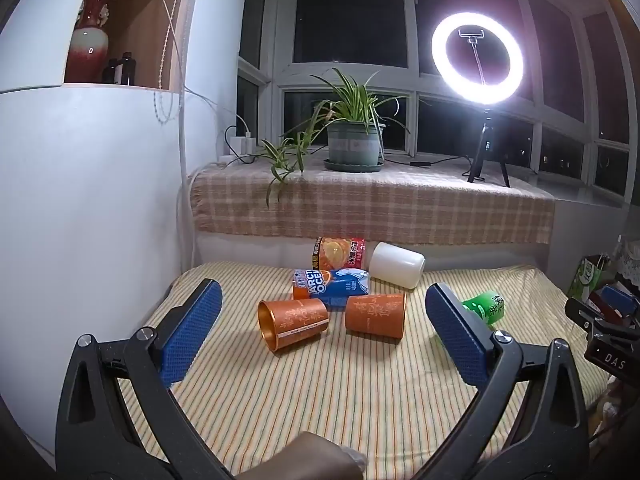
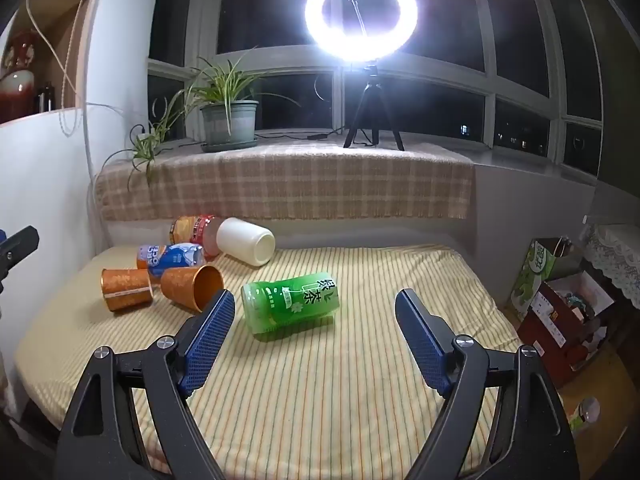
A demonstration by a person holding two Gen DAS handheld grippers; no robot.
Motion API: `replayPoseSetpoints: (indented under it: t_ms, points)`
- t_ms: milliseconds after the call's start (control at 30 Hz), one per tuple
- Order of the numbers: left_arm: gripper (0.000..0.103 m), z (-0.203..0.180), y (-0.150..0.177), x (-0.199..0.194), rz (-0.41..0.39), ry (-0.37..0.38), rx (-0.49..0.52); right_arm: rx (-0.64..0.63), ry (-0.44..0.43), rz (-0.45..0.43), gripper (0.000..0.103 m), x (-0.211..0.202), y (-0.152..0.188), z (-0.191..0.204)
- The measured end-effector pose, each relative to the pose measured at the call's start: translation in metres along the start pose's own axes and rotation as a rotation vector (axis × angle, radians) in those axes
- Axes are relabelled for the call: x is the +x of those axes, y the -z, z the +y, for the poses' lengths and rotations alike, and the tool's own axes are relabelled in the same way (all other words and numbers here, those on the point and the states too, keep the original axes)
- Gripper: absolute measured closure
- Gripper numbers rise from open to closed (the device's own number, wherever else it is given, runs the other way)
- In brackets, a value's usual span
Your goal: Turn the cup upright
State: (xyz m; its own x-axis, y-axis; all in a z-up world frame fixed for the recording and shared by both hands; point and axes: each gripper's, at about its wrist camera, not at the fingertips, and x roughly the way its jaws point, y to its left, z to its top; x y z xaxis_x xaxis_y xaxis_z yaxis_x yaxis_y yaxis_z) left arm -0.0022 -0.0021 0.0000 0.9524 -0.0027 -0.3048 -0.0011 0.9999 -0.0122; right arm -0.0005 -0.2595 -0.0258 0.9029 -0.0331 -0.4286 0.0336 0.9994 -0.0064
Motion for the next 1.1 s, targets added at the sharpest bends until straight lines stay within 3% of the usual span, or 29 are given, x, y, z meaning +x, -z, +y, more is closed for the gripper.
replayPoseSetpoints:
  t_ms: [100, 1100]
  points:
    - [0.000, 0.0060, -0.0001, 0.0013, 0.007, -0.002, -0.035, -0.001, 0.003, 0.000, 0.021, 0.0000, -0.0008, 0.0012]
    - [0.000, 0.0064, -0.0058, 0.0002, 0.010, -0.011, -0.025, 0.009, 0.011, -0.006, 0.020, 0.0029, -0.0075, 0.0000]
